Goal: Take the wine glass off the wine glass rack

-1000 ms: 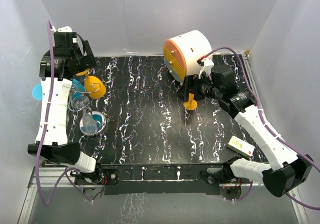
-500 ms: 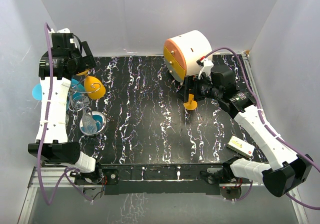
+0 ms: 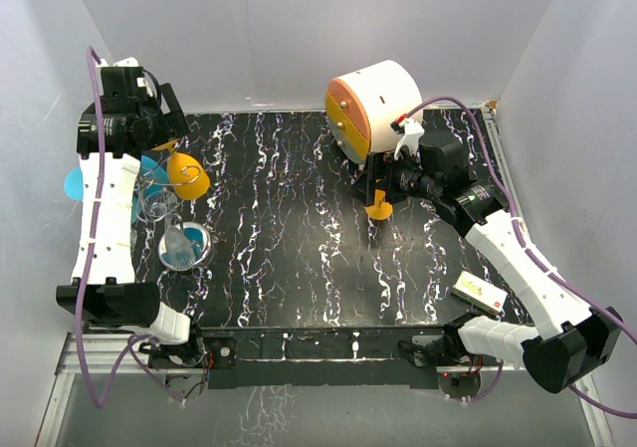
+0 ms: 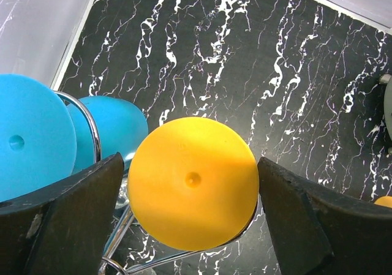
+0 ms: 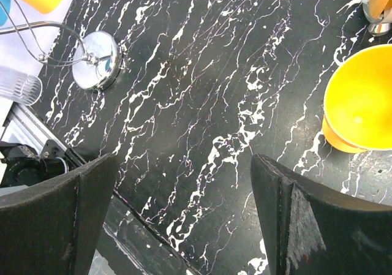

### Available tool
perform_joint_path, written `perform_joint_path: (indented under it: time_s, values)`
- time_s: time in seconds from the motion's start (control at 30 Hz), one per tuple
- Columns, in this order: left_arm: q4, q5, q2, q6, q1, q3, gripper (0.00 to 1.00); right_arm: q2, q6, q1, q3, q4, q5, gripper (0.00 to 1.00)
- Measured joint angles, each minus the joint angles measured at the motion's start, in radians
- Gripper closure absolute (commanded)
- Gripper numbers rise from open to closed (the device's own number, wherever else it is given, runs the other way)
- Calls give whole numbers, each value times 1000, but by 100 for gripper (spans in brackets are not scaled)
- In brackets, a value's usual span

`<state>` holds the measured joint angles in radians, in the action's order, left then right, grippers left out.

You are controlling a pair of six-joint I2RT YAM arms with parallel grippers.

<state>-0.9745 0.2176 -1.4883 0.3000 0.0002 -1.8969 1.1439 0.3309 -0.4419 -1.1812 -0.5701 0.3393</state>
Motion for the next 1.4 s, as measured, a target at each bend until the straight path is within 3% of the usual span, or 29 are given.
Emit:
perform_joint_path:
  time_s: [0.47,1.4]
  values:
    - [3,-20,0,0,4,-1,31,0,15,0,0,2,0,12]
    - [44,-145,13,-40,5,-14,41,0,38,0,0,7,23,11]
